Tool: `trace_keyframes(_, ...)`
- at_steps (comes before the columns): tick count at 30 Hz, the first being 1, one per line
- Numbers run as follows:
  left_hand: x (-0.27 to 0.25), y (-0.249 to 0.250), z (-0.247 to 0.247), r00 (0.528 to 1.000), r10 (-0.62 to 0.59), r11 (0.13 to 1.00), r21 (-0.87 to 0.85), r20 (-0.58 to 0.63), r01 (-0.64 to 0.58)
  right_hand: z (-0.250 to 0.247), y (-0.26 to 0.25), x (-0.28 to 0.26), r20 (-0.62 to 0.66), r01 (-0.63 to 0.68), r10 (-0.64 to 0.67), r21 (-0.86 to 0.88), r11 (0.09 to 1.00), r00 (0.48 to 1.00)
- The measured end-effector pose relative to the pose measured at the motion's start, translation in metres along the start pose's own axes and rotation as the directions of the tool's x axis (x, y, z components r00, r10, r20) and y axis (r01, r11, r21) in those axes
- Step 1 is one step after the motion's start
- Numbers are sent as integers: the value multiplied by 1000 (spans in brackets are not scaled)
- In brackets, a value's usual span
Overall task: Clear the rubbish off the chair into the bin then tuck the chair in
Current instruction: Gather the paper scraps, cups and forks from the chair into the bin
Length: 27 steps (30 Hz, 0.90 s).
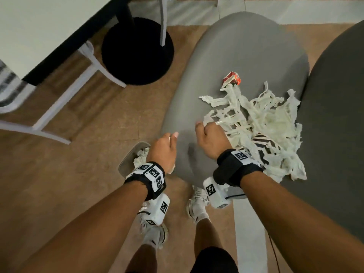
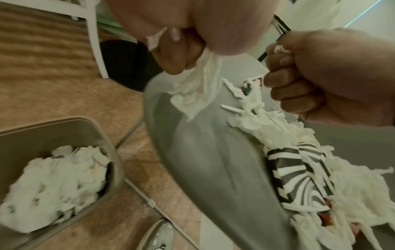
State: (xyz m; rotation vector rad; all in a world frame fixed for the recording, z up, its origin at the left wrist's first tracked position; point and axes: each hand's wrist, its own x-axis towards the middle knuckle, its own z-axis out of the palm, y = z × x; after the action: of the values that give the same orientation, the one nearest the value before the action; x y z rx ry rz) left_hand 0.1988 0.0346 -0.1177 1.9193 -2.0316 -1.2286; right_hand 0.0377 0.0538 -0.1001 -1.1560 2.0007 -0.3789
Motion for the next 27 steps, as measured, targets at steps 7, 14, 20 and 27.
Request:
trace_keyframes(7, -20, -108, -34, 986, -152, 987, -62, -62, 148, 112, -41, -23, 239, 3, -1, -8, 1000, 971)
trace_keyframes(14, -39, -186, -63, 956, -276, 959, -89, -100, 268, 196, -84, -41, 417, 11, -1, -22, 1000, 909)
trace_keyframes(20, -41, -226, -66, 937, -343, 920, -224, -65, 321, 234, -70, -26, 519, -87, 169, -178, 980, 838)
trace_keyframes(27, -37, -237, -49, 924, -381, 874, -316, 25, 369, 236, -54, -20, 467, -146, 242, -233, 961, 850)
